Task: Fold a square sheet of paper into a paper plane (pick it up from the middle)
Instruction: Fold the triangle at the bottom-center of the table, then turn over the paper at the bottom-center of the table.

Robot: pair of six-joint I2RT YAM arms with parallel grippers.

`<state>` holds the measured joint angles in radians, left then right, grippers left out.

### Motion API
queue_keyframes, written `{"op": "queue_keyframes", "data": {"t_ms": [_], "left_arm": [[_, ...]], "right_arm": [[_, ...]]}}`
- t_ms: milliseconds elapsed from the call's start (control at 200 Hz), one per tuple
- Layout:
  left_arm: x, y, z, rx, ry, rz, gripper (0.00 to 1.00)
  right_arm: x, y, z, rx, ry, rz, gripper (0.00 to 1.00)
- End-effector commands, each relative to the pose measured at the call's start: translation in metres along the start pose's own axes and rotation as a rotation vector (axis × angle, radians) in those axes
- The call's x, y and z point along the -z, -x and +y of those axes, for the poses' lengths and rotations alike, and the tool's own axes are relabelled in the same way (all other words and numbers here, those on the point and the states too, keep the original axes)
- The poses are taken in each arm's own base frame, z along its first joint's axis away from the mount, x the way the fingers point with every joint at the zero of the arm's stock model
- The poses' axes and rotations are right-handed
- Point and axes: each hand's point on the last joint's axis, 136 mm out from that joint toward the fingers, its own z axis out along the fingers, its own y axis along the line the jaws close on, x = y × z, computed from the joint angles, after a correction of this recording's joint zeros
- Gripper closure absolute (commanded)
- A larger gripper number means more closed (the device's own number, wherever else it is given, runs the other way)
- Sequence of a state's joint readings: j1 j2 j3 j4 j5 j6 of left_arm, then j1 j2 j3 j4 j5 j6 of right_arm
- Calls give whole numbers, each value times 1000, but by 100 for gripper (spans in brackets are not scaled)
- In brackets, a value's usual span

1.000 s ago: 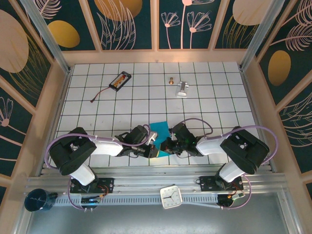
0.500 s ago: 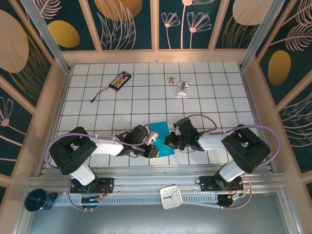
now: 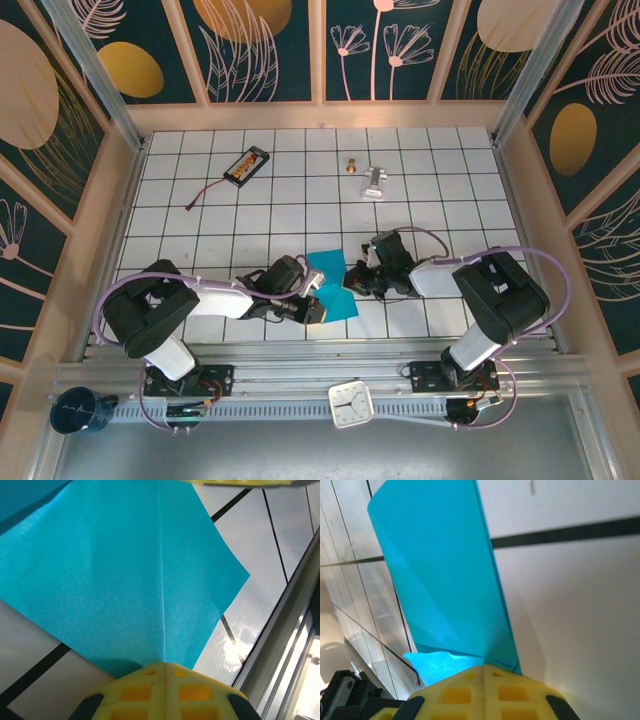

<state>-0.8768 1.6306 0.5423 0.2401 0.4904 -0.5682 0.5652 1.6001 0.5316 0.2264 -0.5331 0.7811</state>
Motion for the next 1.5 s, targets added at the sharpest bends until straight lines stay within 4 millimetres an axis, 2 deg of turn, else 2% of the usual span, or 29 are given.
{"op": "queue_keyframes", "data": {"t_ms": [0,135,225,270,320,345,445,550,641,721,791,886,916,936,1001,1201,1496], "left_arm": [[-4,-64,86,79,330,166,100],[-5,-53,79,71,312,139,100],[-6,-35,67,60,287,102,100],[-7,-22,58,55,266,73,100],[-8,-6,49,56,243,37,98],[-4,9,36,43,213,-8,96],[0,46,6,42,133,-99,87],[10,76,-24,43,47,-172,74],[22,93,-37,63,-9,-235,70],[30,102,-30,104,-23,-279,69],[28,106,-14,138,8,-280,78],[17,109,2,144,47,-246,91],[15,111,1,138,42,-245,93],[7,107,10,149,56,-222,95],[-2,105,20,159,75,-204,100],[-14,92,35,186,90,-178,100],[-18,74,46,204,102,-147,100]], "right_arm": [[8,32,-50,-42,-186,-121,100],[16,55,-45,-34,-163,-151,100],[29,69,-22,13,-101,-183,100],[36,68,-12,45,-90,-187,99],[45,62,-6,66,-86,-194,97],[49,57,-5,71,-92,-196,96],[62,30,-4,83,-117,-192,89],[72,3,-9,59,-155,-197,82],[76,-13,-12,30,-158,-208,78],[76,-19,-17,-7,-148,-223,76],[72,-24,-17,-32,-128,-218,72],[64,-32,-13,-47,-102,-199,61],[63,-34,-13,-53,-97,-196,60],[62,-36,-13,-55,-96,-193,59],[60,-40,-17,-71,-98,-185,58],[53,-49,-22,-100,-74,-176,58],[39,-48,-13,-105,-6,-160,59]]}}
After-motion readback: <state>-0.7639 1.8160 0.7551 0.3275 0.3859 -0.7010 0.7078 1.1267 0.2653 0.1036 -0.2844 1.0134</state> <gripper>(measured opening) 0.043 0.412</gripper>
